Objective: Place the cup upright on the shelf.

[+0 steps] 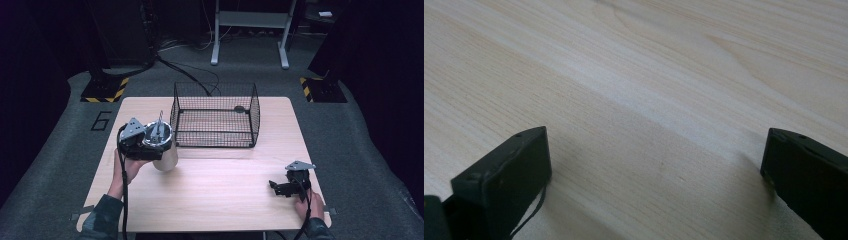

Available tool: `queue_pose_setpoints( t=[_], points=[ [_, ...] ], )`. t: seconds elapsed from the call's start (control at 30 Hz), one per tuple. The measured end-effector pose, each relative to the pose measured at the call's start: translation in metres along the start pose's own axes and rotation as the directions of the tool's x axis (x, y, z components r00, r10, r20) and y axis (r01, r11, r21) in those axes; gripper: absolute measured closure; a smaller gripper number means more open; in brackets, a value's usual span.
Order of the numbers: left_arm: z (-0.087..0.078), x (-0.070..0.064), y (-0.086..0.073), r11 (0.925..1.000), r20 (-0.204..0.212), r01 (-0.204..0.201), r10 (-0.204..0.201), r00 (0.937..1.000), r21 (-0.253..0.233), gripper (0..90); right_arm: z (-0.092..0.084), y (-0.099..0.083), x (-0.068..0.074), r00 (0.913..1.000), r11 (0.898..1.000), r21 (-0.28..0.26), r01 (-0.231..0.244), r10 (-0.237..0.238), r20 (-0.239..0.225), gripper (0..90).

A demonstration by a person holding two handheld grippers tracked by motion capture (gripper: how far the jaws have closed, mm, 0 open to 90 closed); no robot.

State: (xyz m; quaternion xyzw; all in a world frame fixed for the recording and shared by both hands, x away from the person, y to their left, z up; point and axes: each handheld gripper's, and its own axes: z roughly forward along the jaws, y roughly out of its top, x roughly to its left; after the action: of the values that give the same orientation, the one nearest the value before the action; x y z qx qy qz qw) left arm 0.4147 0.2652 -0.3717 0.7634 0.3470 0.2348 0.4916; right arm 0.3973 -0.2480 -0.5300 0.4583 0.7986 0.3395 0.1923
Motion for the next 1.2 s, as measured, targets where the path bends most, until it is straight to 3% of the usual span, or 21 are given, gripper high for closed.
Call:
queue_pose_setpoints(
  t=[0.43,0.8,1.2],
  points=[
    [0.009,-0.011,0.017,0.9998,0.065,-0.018,0.019,0.9977,-0.012,4.0,0.0,0.0,0.0,1.0,1.0,0.0,0.001,-0.001,0.0,0.0],
    [0.019,-0.021,0.038,0.999,0.131,-0.039,0.041,0.9906,-0.023,4.0,0.0,0.0,0.0,1.0,1.0,0.002,0.006,-0.006,-0.001,0.0],
    [0.029,-0.027,0.057,0.9983,0.158,-0.046,0.051,0.9861,-0.034,3.9,0.0,0.0,-0.001,0.9999,1.0,0.009,0.012,-0.012,-0.002,0.0]
  ],
)
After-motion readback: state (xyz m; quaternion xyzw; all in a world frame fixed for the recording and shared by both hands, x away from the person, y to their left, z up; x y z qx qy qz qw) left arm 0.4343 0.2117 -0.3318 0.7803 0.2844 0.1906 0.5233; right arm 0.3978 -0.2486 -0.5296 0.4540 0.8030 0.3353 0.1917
